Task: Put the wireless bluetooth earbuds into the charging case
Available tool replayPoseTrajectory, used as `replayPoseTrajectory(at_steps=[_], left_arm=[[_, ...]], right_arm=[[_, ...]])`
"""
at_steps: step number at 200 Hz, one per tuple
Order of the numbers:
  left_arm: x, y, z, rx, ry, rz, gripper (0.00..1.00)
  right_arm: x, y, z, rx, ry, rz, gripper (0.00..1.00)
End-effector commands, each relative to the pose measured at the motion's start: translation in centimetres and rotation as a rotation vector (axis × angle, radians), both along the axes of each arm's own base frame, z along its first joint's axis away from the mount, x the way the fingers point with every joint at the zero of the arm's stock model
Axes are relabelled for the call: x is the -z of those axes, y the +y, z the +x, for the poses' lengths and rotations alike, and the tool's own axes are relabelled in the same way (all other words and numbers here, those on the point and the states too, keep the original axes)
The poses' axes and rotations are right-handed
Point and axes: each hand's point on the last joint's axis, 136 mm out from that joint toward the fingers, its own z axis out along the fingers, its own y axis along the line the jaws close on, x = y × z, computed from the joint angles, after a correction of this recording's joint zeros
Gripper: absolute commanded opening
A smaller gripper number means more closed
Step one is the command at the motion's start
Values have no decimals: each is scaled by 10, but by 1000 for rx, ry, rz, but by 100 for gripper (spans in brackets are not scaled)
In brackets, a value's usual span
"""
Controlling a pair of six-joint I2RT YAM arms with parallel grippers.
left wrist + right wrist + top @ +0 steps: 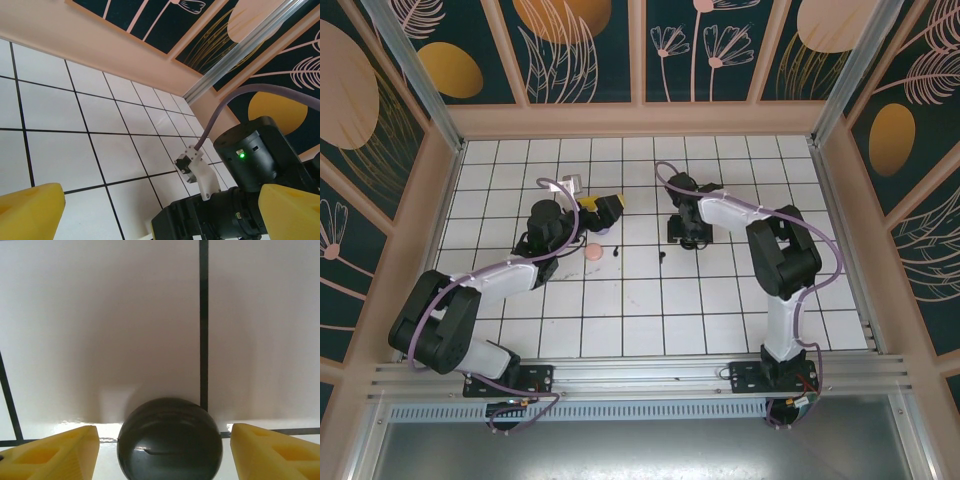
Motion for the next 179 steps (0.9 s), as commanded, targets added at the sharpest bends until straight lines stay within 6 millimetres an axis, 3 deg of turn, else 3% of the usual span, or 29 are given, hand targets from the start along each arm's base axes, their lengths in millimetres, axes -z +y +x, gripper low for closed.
replayPoseTrajectory(at_steps=[1, 104, 144, 179], left_arm=[[-20, -5, 0, 19, -54, -1, 99], [-20, -5, 0, 20, -52, -5, 99], [-19, -6, -1, 25, -50, -6, 99], [-20, -6, 0, 26, -51, -7, 99]], right_arm=[[10, 0, -10, -12, 42, -13, 69], [24, -2, -21, 6, 73, -1, 54], [23, -1, -15, 19, 60, 2, 61], [20, -2, -6, 26, 46, 6, 61]])
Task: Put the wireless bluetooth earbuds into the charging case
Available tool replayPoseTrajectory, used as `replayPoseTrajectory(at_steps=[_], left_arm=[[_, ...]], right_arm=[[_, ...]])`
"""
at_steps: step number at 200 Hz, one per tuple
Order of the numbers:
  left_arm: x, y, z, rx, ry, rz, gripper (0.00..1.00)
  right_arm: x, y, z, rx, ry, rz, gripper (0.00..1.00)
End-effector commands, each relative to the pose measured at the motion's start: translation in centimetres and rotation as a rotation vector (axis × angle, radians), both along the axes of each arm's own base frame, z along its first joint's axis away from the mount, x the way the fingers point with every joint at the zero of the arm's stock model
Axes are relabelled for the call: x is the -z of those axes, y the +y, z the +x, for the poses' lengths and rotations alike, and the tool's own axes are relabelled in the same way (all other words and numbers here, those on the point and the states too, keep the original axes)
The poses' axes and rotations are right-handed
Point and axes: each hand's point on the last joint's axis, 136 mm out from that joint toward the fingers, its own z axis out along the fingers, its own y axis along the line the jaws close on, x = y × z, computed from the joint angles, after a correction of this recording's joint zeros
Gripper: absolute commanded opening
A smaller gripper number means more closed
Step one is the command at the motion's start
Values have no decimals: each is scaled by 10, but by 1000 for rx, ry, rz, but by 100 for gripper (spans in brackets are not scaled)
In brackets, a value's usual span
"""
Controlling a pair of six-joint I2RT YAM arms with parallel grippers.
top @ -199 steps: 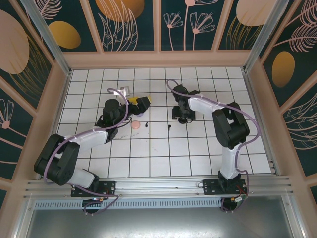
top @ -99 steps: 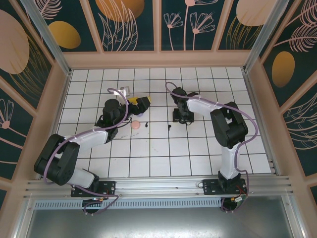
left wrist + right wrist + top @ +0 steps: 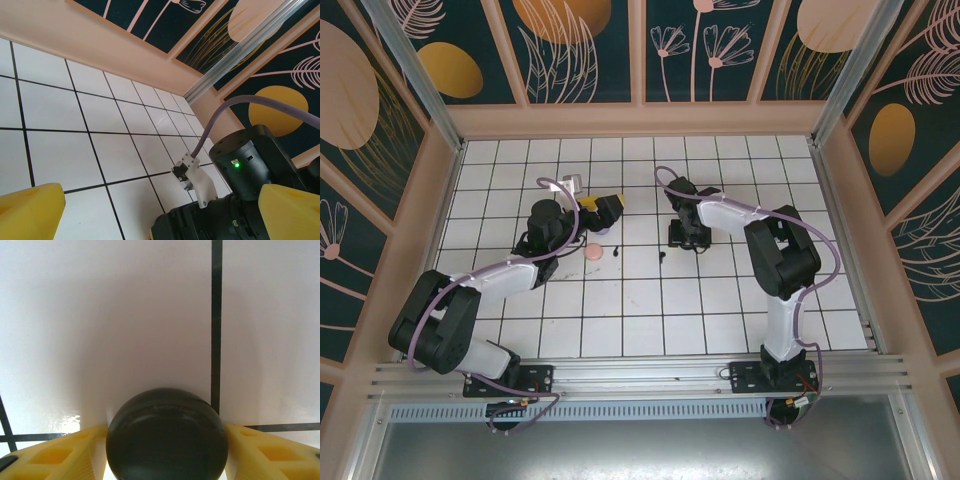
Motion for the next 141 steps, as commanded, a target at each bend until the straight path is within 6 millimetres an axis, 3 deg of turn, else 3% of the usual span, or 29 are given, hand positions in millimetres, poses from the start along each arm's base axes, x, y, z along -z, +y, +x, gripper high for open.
replayPoseTrajectory(at_steps=[1, 25, 73, 111, 141], left_arm=[[-20, -6, 0, 25, -53, -8, 99], [-19, -7, 1, 27, -51, -11, 99], [-14, -8, 0, 39, -48, -13, 98], [-2, -13, -14, 101, -60, -30, 99], [8, -18, -33, 168, -84, -89, 99]], right_arm=[[9, -3, 2, 12, 20, -10, 61], [11, -2, 3, 7, 25, -4, 56], [1, 4, 1, 23, 10, 45, 32], [-55, 17, 18, 98, -107, 166, 30], [-113, 48, 37, 169, -174, 374, 30]])
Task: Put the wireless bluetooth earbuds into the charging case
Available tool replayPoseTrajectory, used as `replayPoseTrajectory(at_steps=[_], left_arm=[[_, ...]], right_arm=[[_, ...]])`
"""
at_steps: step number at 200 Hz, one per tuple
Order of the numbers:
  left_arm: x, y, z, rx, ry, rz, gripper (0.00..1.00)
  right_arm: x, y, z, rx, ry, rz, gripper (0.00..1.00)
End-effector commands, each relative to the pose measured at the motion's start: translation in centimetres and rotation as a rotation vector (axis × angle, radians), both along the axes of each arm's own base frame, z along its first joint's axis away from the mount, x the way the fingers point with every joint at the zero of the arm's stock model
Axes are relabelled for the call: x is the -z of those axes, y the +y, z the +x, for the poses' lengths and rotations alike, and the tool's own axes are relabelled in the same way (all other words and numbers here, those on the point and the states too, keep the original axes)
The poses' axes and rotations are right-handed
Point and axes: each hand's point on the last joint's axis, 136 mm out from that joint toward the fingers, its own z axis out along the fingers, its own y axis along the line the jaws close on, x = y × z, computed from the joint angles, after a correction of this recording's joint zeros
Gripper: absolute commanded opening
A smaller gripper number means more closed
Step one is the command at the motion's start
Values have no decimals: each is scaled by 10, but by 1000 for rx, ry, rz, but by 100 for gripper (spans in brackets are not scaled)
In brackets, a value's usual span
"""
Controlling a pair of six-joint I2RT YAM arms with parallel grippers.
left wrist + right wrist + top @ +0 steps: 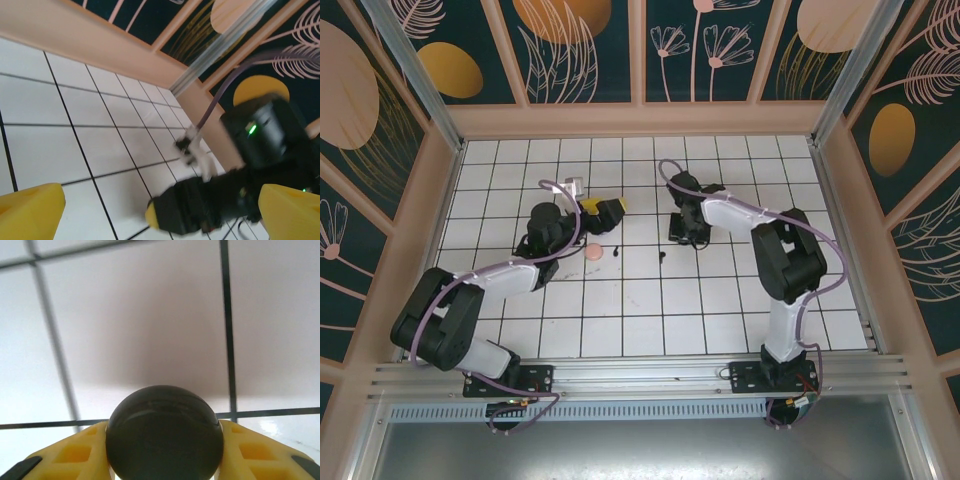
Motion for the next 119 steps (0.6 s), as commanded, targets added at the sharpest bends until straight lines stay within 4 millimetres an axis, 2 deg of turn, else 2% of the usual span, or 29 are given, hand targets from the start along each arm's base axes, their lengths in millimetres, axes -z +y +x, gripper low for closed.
replayPoseTrajectory(at_steps=[1, 25, 55, 69, 76, 119], left_arm=[[-2, -10, -19, 87, -59, -66, 99], [-2, -12, -28, 101, -90, -114, 98], [-7, -10, -30, 83, -125, -164, 94], [-9, -10, -27, 70, -137, -182, 90], [-10, -10, -25, 61, -139, -188, 87], [-15, -13, -12, 31, -153, -230, 70]], right_arm=[[-75, 30, 27, 88, -127, 227, 30], [-113, 52, 40, 160, -155, 396, 29], [-144, 76, 46, 240, -160, 580, 29], [-155, 81, 49, 268, -167, 627, 29], [-160, 93, 43, 254, -165, 642, 29], [-184, 117, 35, 247, -178, 698, 29]])
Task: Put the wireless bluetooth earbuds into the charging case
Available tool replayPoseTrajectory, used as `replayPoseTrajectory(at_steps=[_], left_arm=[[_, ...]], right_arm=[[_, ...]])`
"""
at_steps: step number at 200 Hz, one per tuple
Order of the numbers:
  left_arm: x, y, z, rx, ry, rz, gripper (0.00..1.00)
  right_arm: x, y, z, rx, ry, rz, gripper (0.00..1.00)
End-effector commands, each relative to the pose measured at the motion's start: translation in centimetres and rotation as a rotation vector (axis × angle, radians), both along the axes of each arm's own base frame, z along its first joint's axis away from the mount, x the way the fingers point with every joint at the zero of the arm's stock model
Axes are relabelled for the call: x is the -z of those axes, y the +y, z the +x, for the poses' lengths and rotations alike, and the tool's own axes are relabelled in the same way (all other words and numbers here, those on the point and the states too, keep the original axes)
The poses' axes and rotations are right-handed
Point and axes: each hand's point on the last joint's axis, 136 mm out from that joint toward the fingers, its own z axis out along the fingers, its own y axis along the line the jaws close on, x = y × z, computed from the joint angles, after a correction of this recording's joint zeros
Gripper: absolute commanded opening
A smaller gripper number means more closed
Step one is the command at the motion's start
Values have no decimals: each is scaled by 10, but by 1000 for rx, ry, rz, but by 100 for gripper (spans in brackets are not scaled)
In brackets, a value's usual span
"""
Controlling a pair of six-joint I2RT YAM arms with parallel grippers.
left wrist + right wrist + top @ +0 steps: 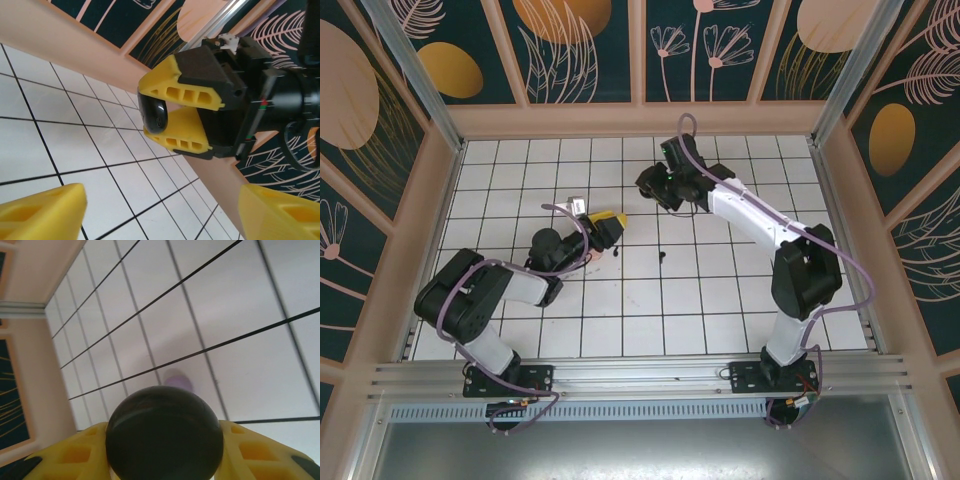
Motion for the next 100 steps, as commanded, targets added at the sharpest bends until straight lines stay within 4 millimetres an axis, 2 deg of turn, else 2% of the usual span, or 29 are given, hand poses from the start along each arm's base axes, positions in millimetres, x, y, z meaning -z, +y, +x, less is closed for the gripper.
replayPoseTrajectory(at_steps=[1, 8, 9, 12, 35, 100], left_arm=[[-27, -3, 8, -19, -81, -80, 70], [-32, -4, 8, -19, -94, -93, 69], [-24, -5, 10, -19, -76, -85, 69], [-22, -5, 12, -22, -73, -85, 69], [-24, -7, 17, -33, -80, -114, 67], [-37, -9, 31, -57, -112, -162, 60]], right_arm=[[-44, 22, -1, 9, -51, 118, 29], [-48, 25, -2, 6, -57, 124, 29], [-48, 25, -2, 6, -57, 125, 29], [-49, 27, -3, 4, -58, 125, 29], [-55, 33, -5, -3, -68, 126, 29], [-51, 39, -12, -12, -64, 114, 29]])
